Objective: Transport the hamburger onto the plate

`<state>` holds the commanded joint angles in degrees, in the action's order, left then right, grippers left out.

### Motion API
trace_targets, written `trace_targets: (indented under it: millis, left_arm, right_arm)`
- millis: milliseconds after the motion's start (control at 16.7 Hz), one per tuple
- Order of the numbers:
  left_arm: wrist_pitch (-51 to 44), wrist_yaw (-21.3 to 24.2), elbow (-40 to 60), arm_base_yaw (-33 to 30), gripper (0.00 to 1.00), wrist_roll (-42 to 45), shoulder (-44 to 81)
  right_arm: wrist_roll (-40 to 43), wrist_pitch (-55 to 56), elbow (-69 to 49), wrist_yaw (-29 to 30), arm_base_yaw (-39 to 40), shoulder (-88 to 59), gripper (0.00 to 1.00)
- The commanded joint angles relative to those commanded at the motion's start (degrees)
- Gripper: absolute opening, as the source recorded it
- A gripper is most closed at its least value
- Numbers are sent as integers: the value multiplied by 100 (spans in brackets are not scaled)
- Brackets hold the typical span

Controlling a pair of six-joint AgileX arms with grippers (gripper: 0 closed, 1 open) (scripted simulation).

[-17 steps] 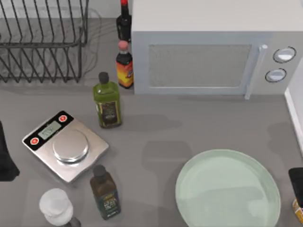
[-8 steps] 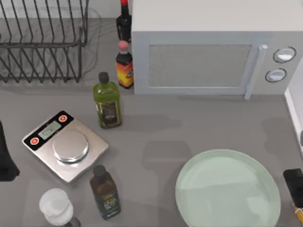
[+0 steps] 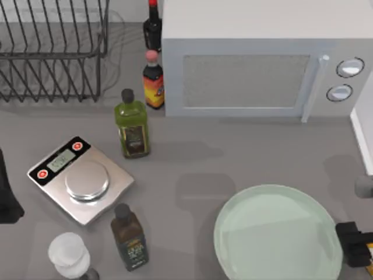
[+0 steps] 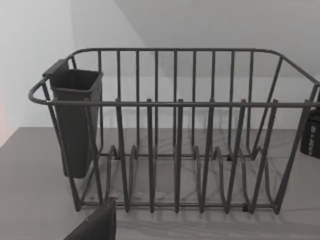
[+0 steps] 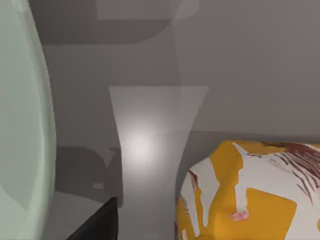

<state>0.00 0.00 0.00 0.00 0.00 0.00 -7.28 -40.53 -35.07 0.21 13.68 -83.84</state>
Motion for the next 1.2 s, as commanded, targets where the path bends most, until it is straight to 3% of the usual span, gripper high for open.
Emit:
trace_targets:
  millis: [180, 480, 1200]
  left_arm:
    - [0, 0, 0, 0, 100, 0, 0]
    - [0, 0, 0, 0, 100, 0, 0]
    - [0, 0, 0, 0, 100, 0, 0]
  right_arm:
    - [-13, 625, 317, 0, 9, -342, 100]
    - [-16, 736, 380, 0, 11, -413, 100]
    - [-16, 736, 380, 0, 11, -413, 10]
